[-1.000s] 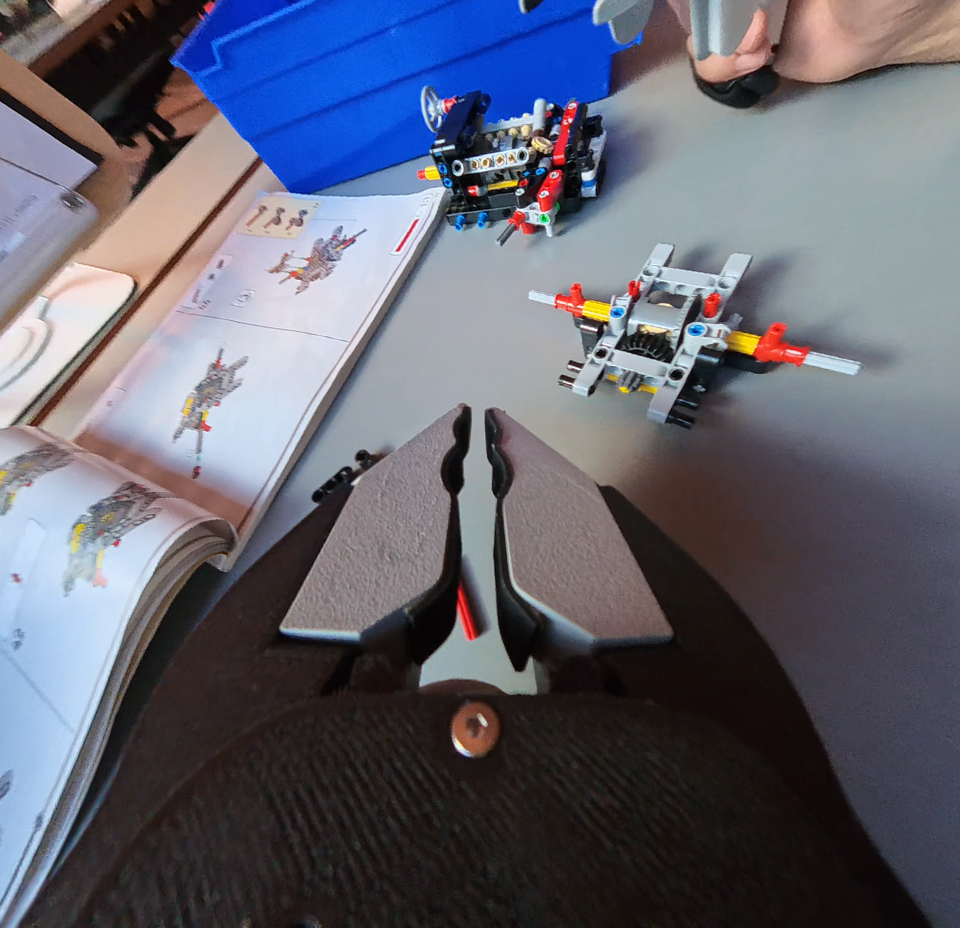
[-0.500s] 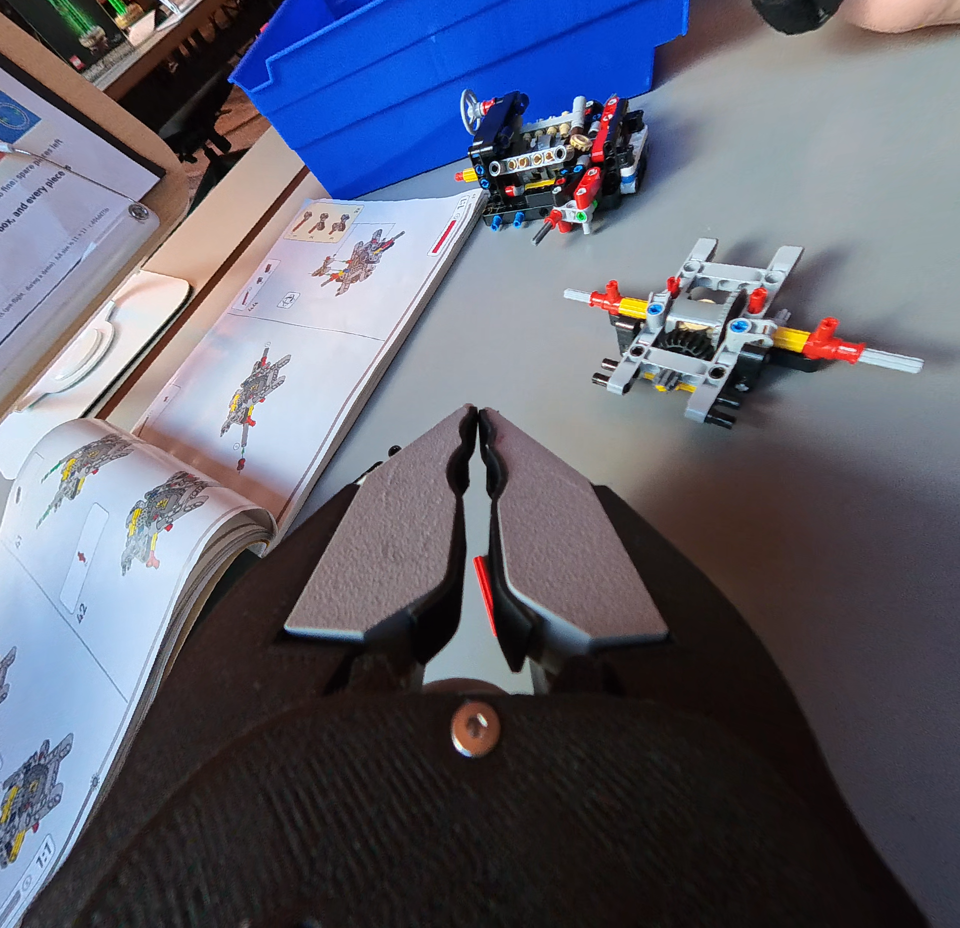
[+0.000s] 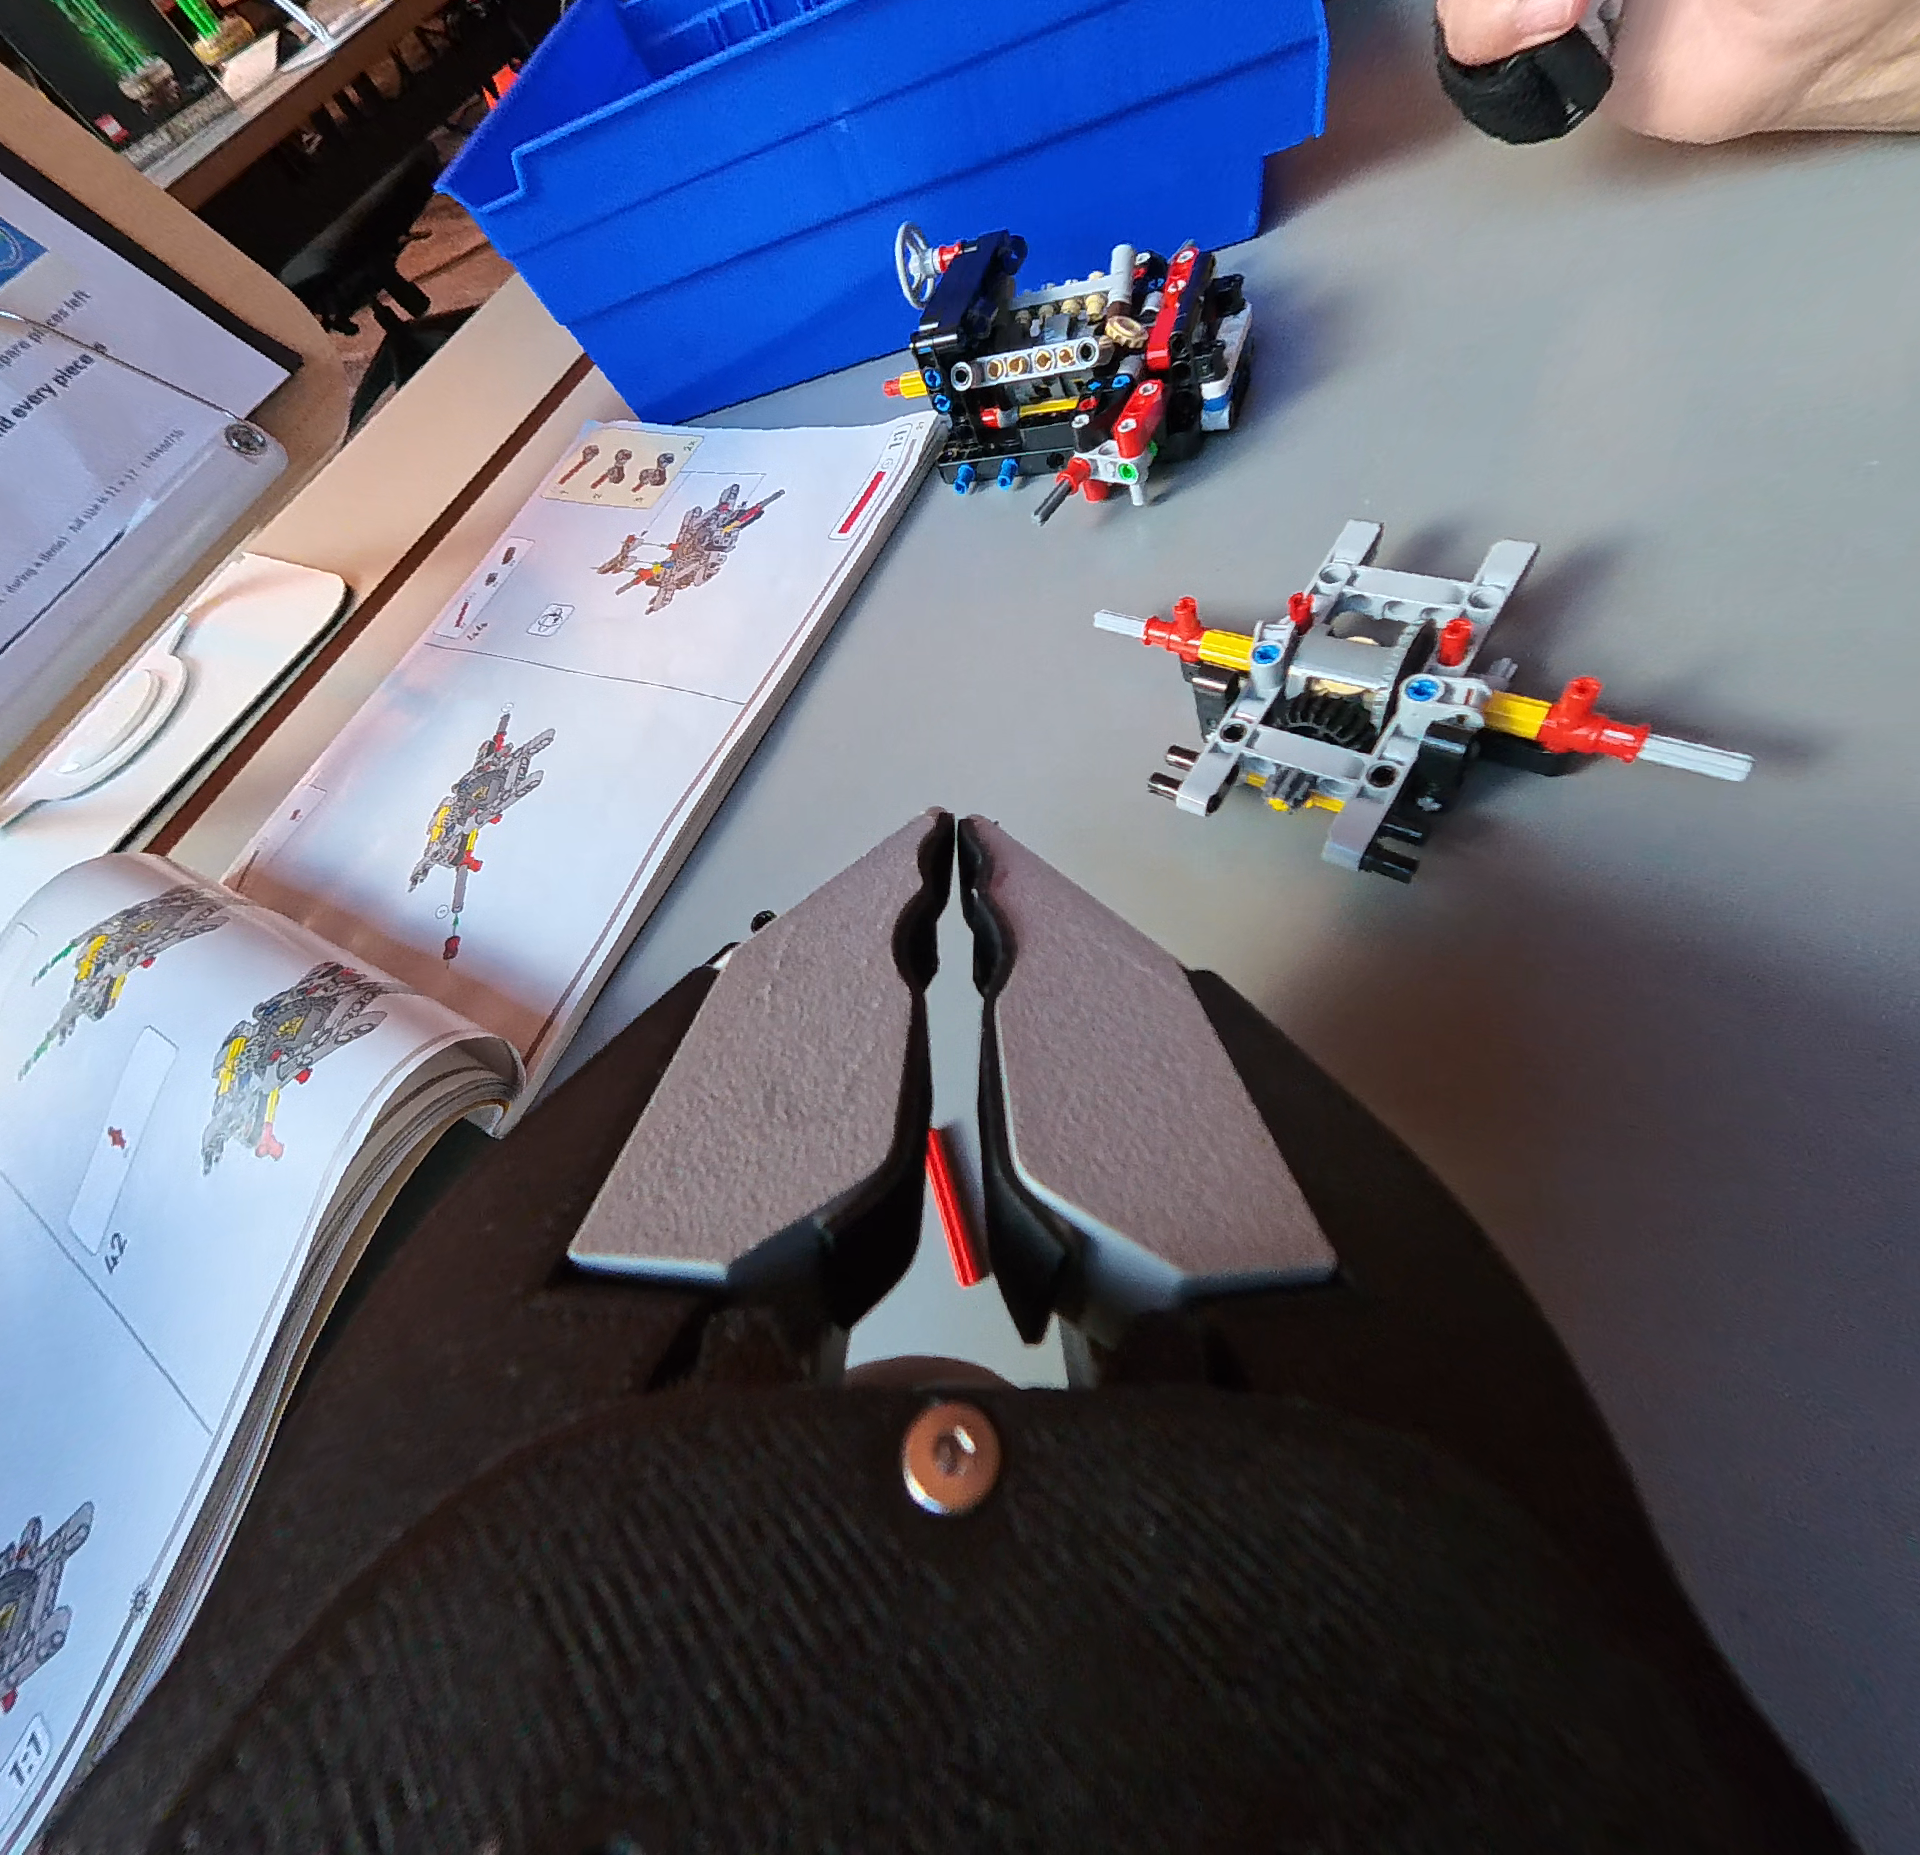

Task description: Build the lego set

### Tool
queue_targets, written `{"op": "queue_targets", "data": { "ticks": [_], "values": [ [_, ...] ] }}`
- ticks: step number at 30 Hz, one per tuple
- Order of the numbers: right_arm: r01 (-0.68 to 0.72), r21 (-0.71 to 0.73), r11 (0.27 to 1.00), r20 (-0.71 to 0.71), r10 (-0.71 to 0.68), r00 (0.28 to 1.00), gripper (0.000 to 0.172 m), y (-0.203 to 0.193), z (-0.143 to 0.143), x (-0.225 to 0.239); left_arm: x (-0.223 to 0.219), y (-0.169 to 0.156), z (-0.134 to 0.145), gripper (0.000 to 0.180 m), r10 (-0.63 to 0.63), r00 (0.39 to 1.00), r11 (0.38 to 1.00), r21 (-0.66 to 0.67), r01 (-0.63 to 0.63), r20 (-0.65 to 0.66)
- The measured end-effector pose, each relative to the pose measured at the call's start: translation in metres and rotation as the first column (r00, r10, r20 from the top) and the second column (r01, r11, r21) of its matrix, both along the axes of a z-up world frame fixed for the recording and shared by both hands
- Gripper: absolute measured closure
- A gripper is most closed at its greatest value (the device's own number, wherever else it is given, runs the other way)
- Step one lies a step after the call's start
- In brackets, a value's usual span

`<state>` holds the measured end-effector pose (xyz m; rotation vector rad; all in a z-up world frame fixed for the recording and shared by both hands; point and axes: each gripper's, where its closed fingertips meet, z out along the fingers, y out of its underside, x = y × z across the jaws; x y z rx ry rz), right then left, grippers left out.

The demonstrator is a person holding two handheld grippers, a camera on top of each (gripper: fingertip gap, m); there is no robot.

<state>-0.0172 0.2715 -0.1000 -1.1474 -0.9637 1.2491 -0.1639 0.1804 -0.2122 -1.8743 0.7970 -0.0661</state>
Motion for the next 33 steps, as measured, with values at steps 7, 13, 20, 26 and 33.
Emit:
{"op": "queue_targets", "data": {
  "ticks": [7,13,20,26,33],
  "values": [
    [-0.015,0.019,1.0,0.024,0.014,1.0,0.138,-0.001,-0.002,-0.002,-0.002,0.0,-0.002,0.18,-0.001,1.0,1.0,-0.003,0.001,-0.004],
    [-0.009,0.032,0.999,0.056,0.007,0.998,0.142,0.001,-0.007,-0.004,-0.006,0.002,-0.003,0.18,0.003,1.0,1.0,-0.02,-0.003,0.022],
    [0.036,0.107,0.994,0.277,-0.065,0.959,0.164,0.01,-0.04,-0.012,-0.006,0.001,-0.004,0.18,-0.002,1.0,1.0,-0.021,0.003,0.014],
    [0.05,0.073,0.996,0.639,-0.085,0.765,0.164,0.019,-0.091,-0.007,-0.005,0.0,-0.006,0.18,-0.009,1.0,0.999,-0.031,0.009,-0.002],
    [0.061,0.085,0.994,0.848,-0.105,0.52,0.16,0.02,-0.109,-0.013,-0.002,-0.002,-0.006,0.18,-0.018,1.0,0.999,-0.043,0.018,0.0]
  ]
}}
